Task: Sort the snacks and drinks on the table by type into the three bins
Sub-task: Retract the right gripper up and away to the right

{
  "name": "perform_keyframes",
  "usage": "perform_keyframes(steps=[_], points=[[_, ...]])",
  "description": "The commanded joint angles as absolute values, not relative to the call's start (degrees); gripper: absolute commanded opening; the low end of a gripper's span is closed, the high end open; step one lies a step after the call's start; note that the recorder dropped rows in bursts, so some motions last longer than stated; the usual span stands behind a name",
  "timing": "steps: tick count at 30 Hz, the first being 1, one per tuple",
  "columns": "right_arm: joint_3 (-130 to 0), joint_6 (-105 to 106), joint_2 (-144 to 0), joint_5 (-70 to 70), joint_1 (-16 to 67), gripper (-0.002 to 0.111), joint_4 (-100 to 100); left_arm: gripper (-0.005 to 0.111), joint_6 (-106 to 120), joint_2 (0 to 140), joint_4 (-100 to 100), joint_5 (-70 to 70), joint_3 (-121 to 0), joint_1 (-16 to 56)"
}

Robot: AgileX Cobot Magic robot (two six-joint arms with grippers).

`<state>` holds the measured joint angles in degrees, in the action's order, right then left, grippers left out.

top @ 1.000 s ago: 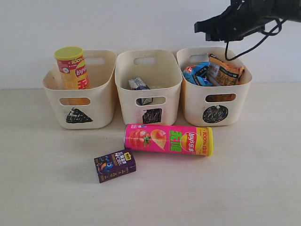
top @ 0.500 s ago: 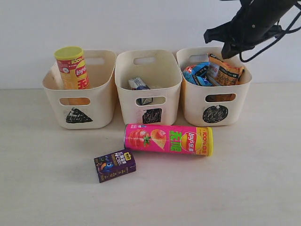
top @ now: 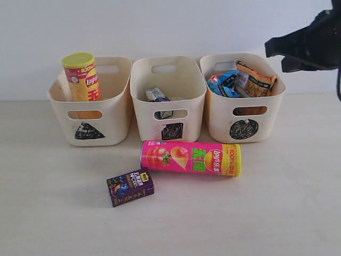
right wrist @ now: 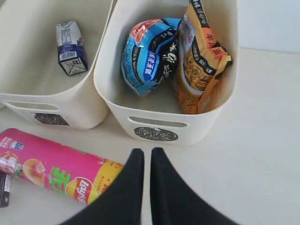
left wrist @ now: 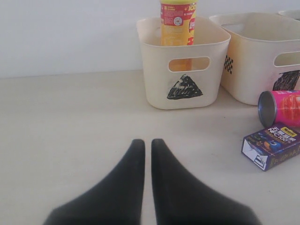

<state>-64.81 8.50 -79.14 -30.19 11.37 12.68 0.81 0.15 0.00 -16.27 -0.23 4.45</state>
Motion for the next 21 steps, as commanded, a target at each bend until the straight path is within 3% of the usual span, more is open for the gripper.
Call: perform_keyframes(steps=[1,11,21], points=[[-56.51,7.39,-71.27,-23.99,10.93,0.0,13.53,0.004,0.43,0.0,0.0,-15.86,0.0,4.63],[-39.98,6.54,-57.43,-20.03,11.14,0.0,19.79,0.004,0.43,0.0,0.0,-15.97,0.0,4.63],[-17.62,6.54,-27.13,-10.98,11.15,0.0,24.95,0.004,0.43,0.0,0.0,-15.97,0.0,4.63]])
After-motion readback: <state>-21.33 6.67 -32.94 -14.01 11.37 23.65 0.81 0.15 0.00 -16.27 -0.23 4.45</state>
